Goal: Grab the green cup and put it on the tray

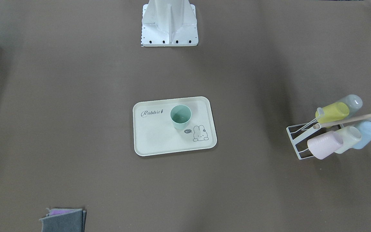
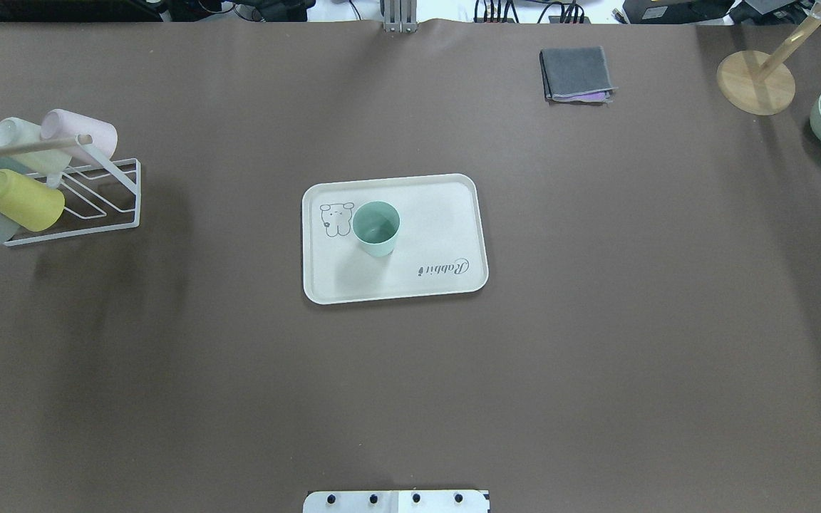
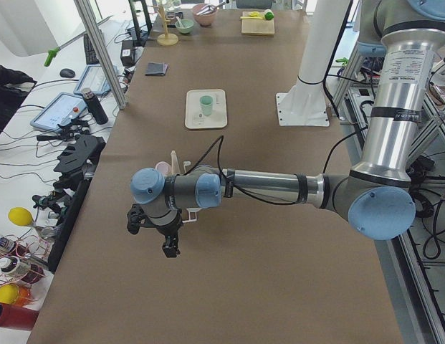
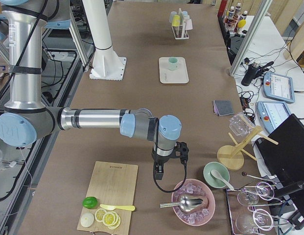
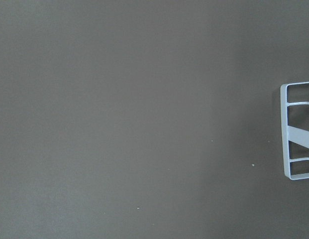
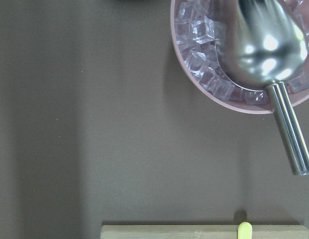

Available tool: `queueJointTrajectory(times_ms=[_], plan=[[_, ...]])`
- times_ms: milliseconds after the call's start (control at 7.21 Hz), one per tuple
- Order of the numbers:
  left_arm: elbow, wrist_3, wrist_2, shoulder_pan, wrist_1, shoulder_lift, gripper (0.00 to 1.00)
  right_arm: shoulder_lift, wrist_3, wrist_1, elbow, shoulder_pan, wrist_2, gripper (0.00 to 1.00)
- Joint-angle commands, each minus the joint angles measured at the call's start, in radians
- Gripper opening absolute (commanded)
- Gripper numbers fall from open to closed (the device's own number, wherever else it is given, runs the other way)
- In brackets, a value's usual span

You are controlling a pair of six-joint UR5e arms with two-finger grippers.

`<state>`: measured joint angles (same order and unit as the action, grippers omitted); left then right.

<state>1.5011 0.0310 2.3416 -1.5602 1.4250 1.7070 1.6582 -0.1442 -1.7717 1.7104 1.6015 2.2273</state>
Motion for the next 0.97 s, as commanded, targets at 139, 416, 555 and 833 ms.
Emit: queueJointTrajectory(times_ms=[139,416,555,833], plan=[[0.007,0.0,-0.001,0.0,-0.001,-0.003,0.98,0.0,0.0,0.0,0.0,0.0,0.0,1.0],[0.005,0.0,0.001,0.0,-0.003,-0.006,0.98,0.0,0.0,0.0,0.002,0.0,0.0,1.0],[0.014,0.003,0.004,0.0,0.008,-0.027,0.98,0.0,0.0,0.0,0.002,0.0,0.0,1.0],[0.014,0.003,0.004,0.0,0.009,-0.03,0.98,0.0,0.0,0.0,0.003,0.0,0.0,1.0]])
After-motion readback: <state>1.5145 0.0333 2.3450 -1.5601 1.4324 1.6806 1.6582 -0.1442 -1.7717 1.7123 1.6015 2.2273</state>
